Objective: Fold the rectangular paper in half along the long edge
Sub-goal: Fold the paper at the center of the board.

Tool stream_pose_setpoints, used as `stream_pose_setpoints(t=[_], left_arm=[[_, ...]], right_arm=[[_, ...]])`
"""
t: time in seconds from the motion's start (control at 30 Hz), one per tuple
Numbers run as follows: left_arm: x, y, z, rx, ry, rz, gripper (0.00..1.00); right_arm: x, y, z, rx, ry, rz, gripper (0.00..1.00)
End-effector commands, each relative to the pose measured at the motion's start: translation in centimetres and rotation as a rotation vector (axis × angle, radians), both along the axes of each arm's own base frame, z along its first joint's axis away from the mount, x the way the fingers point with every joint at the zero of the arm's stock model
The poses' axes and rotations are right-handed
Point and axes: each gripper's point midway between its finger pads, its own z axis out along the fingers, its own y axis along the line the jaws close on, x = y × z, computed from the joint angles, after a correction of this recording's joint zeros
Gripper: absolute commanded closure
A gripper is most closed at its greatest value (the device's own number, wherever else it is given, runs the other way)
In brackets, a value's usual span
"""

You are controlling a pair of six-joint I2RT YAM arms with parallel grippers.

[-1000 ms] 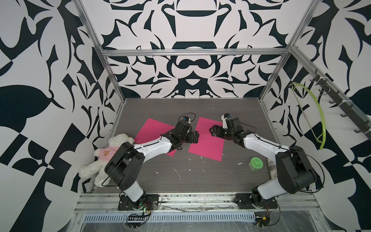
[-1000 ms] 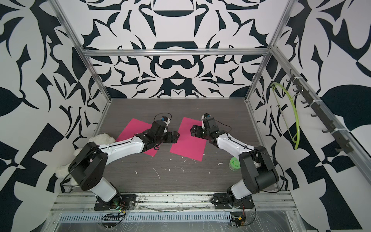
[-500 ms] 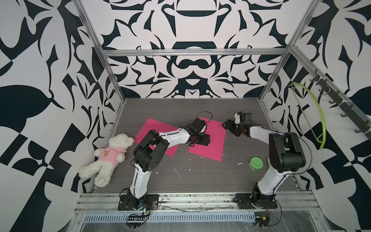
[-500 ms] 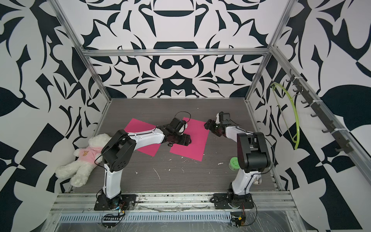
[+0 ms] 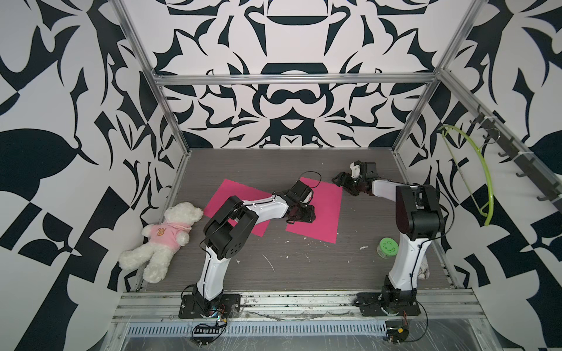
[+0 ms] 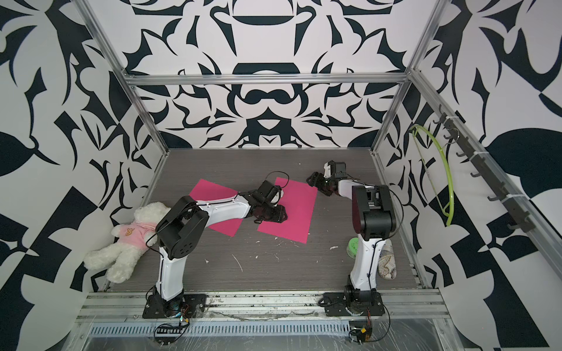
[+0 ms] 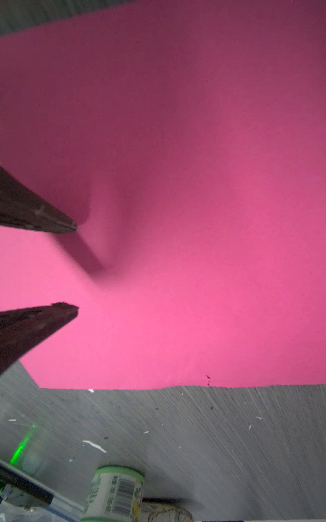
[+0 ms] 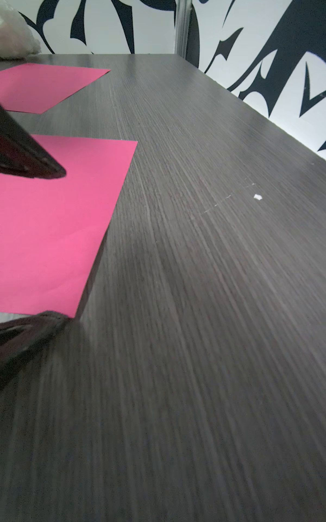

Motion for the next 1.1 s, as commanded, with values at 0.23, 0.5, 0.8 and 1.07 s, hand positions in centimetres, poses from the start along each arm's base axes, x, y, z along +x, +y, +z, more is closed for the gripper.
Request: stream_pose_setpoints(t=[0.23,0.5,0.8,1.07], left_arm=[[-1.8,1.6,-3.3,0.048,0.116,0.062,0.62],[-2.3,2.0,-3.8,0.041,0.133,0.088,0.65],[-3.3,2.3,-3.9,-0.003,0.174,0.143,0.65],[-5.6,2.8,-3.6,-0.036,0.198,0.206,0.64]], right_arm=[[-3.6,2.9,-0.8,0.107,0.060,0.158,0.24],[-5.2,2.7,1.9,0.025,-0.006,0.175,0.23],[-2.6,0.1,3.3,-0.051,-0.035,0.047,0.11],[-1.0,0.5,2.9,-0.040,-0.026,0.062,0.15]])
